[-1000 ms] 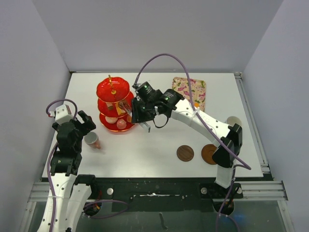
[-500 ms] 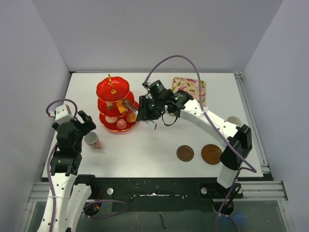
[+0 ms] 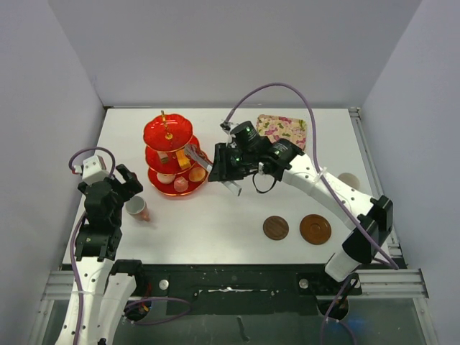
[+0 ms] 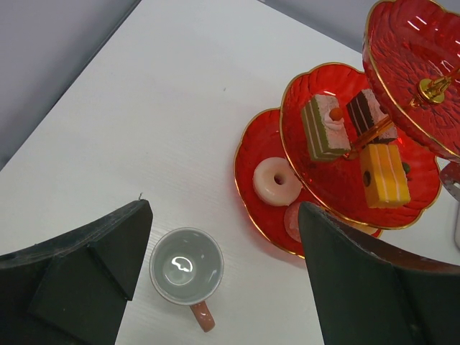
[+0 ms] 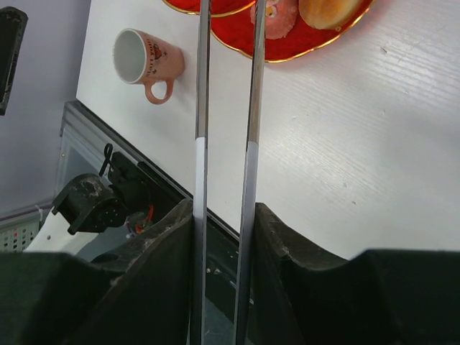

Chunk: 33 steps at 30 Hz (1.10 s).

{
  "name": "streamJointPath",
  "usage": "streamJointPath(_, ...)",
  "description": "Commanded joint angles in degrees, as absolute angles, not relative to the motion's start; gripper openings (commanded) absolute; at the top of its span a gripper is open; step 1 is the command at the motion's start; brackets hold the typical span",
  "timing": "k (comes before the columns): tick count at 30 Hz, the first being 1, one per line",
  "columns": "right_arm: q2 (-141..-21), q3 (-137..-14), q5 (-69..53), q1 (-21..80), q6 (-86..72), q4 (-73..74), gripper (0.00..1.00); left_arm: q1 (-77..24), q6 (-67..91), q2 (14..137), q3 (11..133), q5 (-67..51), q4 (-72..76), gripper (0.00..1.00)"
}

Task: Serve the afternoon tea
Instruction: Place the desert on the desert table, then pick up the desert from the tray.

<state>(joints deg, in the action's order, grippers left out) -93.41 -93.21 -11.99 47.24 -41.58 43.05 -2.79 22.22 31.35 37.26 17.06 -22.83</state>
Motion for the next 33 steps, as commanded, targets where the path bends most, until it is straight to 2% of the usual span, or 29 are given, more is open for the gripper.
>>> streamJointPath(1,-87.05,-89.68,-10.79,45.72,-43.02,39.59,0.27,-2.72,21.97,31.19,37.88,16.17,-19.70,0.81)
streamJointPath(9,-76.47,-80.83,-8.57,40.28,-43.69,40.78,0.26,-2.72,21.95,31.20,37.88,16.08,-19.61,0.82)
streamJointPath(16,-70.21,-73.06,-9.82,26.09,-40.19,44.45,0.26,-2.72,21.96,31.27,37.88,16.17,-19.77,0.81)
streamJointPath(24,-70.13,-69.12,-9.25,11.96,-32.97,49.65,0.27,-2.75,21.97,31.29,37.88,16.20,-19.87,0.81)
streamJointPath(27,-70.71,-68.20,-8.98,8.12,-30.85,50.10,0.30,-2.81,21.97,31.21,37.88,16.09,-19.79,0.81)
streamJointPath(33,-73.22,-68.51,-10.22,5.71,-28.11,50.50,0.31,-2.79,21.97,31.20,37.88,15.92,-19.73,0.81)
